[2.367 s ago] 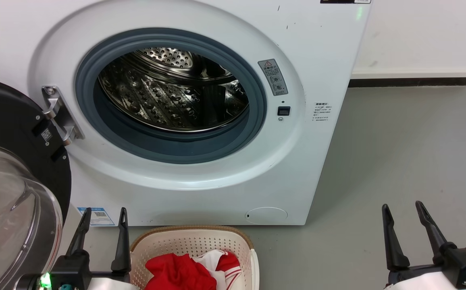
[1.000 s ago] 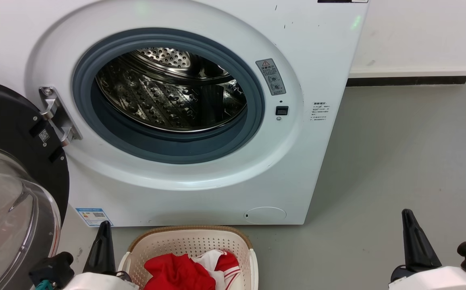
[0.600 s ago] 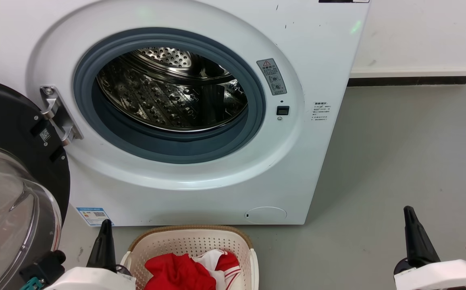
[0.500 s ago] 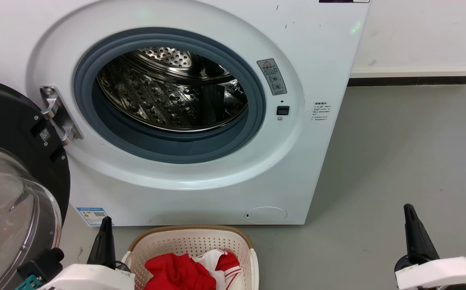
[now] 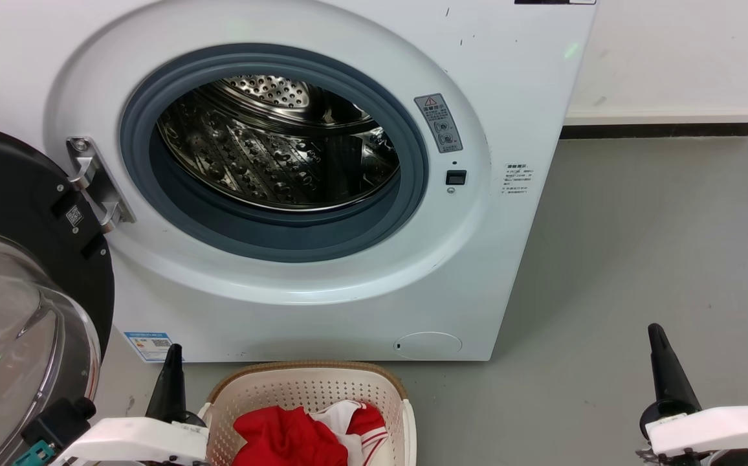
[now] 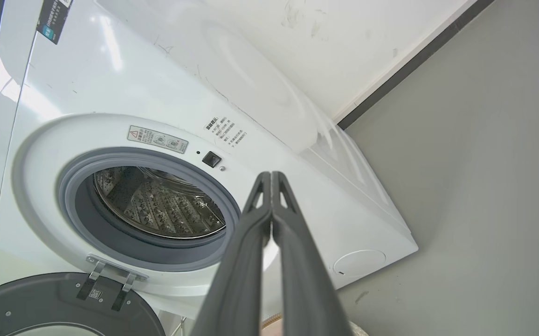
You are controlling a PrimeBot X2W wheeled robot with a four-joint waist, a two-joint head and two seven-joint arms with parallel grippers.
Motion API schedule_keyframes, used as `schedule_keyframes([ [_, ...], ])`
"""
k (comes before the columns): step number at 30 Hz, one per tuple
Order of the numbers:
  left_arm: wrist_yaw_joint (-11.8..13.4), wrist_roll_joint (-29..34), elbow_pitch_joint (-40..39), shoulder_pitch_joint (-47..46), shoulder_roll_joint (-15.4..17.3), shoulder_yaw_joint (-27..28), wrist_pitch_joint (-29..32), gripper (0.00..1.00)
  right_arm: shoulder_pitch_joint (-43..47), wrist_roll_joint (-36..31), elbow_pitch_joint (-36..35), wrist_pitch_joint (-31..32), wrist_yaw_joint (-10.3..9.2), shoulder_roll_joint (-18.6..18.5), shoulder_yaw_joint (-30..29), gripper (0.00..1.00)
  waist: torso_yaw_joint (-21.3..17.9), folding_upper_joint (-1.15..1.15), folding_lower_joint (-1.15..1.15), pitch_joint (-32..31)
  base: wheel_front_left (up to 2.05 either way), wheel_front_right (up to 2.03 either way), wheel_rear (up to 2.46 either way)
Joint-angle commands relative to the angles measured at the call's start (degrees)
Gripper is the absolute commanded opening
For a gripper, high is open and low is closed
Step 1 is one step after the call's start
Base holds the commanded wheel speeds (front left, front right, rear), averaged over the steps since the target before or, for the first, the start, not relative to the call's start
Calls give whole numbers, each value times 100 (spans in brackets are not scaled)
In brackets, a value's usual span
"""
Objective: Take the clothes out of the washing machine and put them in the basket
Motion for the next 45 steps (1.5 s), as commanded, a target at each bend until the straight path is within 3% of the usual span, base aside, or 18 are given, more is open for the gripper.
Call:
schedule_keyframes([
  [1,-45,-178,-32,-166,20,35,38,0,-187,186,-35,32,1,-48,-9,0,2,0,0,0,0,0,0],
  [45,-179,-2816,255,-522,-39,147,675,0,-555,2841,299,684,0,-43,-127,0,59,0,-1,10,0,0,0],
])
